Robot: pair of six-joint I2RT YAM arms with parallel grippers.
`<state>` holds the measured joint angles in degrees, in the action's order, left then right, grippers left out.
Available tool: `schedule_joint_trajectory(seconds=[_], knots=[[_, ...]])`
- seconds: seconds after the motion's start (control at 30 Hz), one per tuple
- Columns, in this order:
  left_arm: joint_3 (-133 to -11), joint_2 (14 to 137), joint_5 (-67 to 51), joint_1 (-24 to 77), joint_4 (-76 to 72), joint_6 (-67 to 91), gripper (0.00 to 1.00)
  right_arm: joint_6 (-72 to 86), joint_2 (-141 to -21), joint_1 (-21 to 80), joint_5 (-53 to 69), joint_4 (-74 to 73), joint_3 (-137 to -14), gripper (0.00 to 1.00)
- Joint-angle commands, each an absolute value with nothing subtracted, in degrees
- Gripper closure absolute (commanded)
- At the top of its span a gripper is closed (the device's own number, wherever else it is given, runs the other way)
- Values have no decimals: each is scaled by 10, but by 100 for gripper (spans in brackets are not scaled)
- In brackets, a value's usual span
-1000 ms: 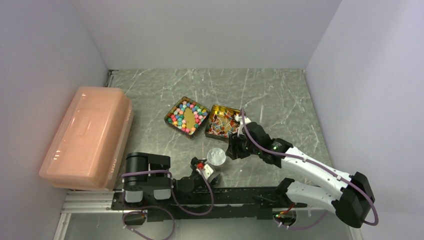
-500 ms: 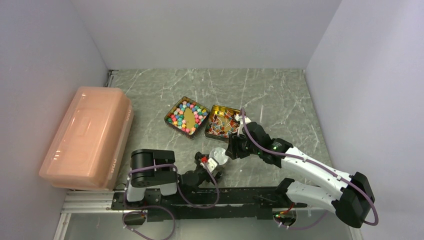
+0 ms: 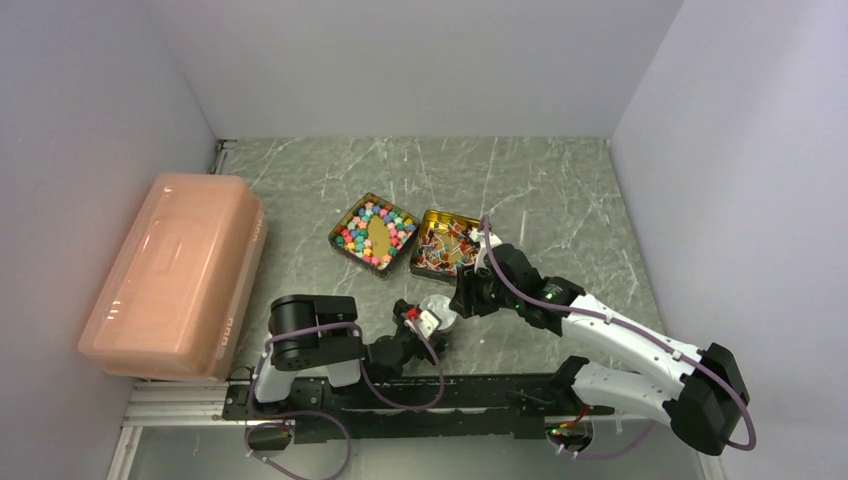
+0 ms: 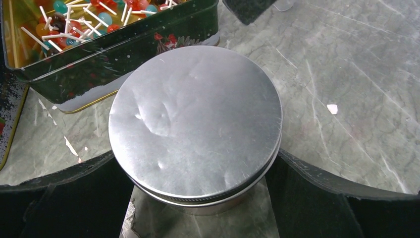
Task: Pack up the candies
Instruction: Screw the bottle lid onto the packing bottle.
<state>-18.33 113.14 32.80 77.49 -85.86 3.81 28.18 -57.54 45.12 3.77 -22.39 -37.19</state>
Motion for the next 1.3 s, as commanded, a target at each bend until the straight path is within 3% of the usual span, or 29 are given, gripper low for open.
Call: schedule_joint_trajectory(seconds=[0.0,0.13,0.4,1.03,1.27], knots=[[-193,1140,313,766,-953,51,6,288,-578,450,45,-202,-370,52],[-192,1140,311,766,-953,53,14,285,-584,450,38,-209,-373,56],[-187,1139,303,765,-953,56,20,287,-619,450,33,-199,-382,64],[-188,1142,293,765,-953,64,23,290,-672,450,3,-158,-407,64],[-186,1140,297,765,-953,64,23,294,-681,449,7,-157,-395,74]])
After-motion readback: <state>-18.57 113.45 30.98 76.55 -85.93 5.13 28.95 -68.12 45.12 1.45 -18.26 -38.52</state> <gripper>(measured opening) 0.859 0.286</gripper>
